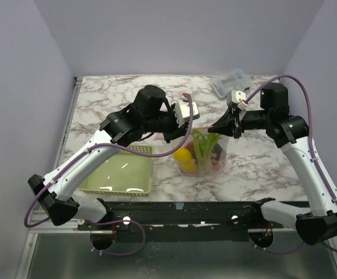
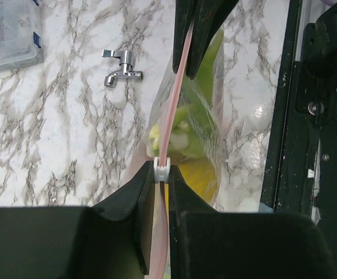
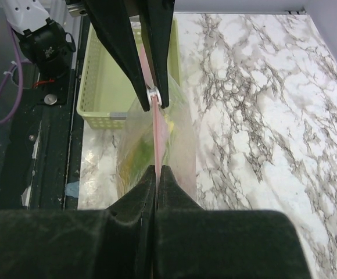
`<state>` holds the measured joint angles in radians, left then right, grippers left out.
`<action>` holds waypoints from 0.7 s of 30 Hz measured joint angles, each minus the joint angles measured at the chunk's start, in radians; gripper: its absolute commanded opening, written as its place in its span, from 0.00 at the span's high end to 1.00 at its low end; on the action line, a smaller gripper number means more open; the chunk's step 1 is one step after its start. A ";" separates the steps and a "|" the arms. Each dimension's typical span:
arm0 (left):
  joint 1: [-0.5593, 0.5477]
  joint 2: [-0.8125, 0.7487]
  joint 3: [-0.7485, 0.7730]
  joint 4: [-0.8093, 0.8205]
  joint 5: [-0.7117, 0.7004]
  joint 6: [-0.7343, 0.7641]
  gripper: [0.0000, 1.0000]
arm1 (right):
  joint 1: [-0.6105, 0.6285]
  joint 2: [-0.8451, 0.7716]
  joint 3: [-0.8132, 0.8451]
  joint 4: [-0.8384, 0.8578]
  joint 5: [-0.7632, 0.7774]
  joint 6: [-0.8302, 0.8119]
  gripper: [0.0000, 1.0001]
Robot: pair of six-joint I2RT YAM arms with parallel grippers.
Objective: Open the zip-top bag and remove the fake food
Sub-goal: Unzip the zipper food storage bag at the center of the board.
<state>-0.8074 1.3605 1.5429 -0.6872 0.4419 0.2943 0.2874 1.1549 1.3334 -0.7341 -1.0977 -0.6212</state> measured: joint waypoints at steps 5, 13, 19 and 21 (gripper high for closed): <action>0.014 -0.023 -0.019 -0.009 0.000 0.006 1.00 | -0.011 -0.011 -0.005 0.002 0.000 0.000 1.00; 0.041 -0.051 -0.047 -0.021 0.000 0.013 1.00 | -0.027 -0.019 -0.011 0.008 0.000 0.001 1.00; 0.057 -0.067 -0.068 -0.024 0.001 0.016 1.00 | -0.034 -0.019 -0.014 0.008 0.000 0.001 1.00; 0.061 -0.071 -0.071 -0.027 0.001 0.017 1.00 | -0.037 -0.019 -0.014 0.008 0.000 0.002 1.00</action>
<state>-0.7467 1.2900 1.4719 -0.7139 0.4427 0.3111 0.2508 1.1358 1.3197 -0.7258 -1.0981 -0.6197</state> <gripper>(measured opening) 0.115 0.007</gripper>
